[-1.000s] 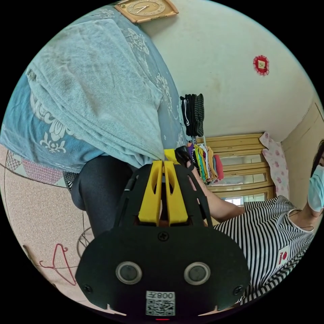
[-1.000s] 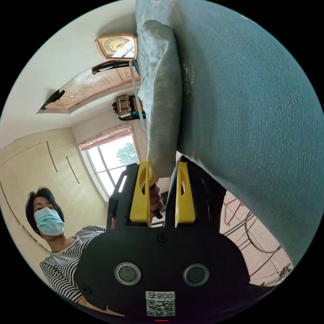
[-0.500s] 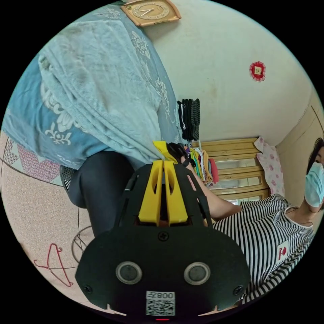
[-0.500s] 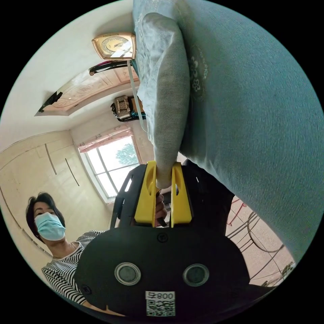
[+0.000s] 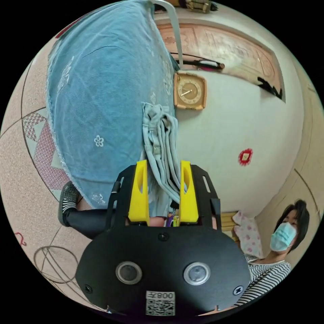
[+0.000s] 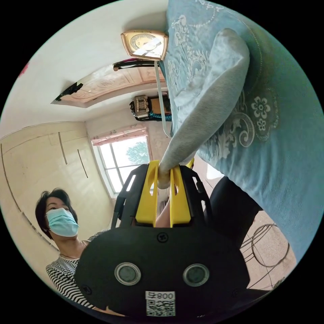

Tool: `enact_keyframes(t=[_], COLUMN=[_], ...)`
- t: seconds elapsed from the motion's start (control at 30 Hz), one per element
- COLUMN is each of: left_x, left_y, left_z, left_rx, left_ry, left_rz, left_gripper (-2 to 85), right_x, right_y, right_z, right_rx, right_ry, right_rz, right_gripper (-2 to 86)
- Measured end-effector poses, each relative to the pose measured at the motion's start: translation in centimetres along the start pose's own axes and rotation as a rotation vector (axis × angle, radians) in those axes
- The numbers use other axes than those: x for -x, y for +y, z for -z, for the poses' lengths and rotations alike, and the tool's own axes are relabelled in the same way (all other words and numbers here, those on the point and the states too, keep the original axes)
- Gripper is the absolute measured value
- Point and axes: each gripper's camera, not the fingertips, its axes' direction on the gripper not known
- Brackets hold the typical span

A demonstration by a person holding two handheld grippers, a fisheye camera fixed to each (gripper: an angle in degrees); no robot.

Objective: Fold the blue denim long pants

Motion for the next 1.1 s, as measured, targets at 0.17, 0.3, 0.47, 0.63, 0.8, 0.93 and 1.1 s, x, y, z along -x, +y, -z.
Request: enact_keyframes(t=[0.17,0.3,0.47,0.63,0.8,0.93,1.1], left_x=[-0.8,-2.6,-4.8,-8.7,-13.9,-19.7,-27.0], left_y=[-2.2,-4.3,-6.5,-6.9,-6.4,-5.3,-4.3], left_z=[-0.7,-2.0,-3.9,-5.1,-6.6,-8.0,-10.5], left_rx=[-0.034,-0.034,0.004,0.013,0.034,0.080,0.169], left_ry=[0.026,0.039,0.006,-0.012,0.004,0.028,0.024], left_rz=[0.031,0.033,0.052,0.002,-0.054,-0.112,-0.202], left_gripper=[15.8,15.9,12.7,8.7,7.8,7.4,7.1], right_x=[-1.0,-2.5,-5.6,-8.5,-10.5,-11.4,-12.8], right_y=[-1.0,-1.3,-1.2,-0.9,0.4,2.7,6.4], right_z=[0.0,0.4,1.1,2.5,5.4,8.1,11.4], right_rx=[-0.001,-0.011,-0.013,-0.009,-0.047,-0.069,-0.097], right_ry=[-0.015,-0.036,-0.039,0.006,0.047,0.037,0.008], right_rz=[0.019,0.017,0.008,0.010,0.029,0.087,0.153], right_gripper=[5.2,5.3,5.3,5.3,5.4,5.0,4.7])
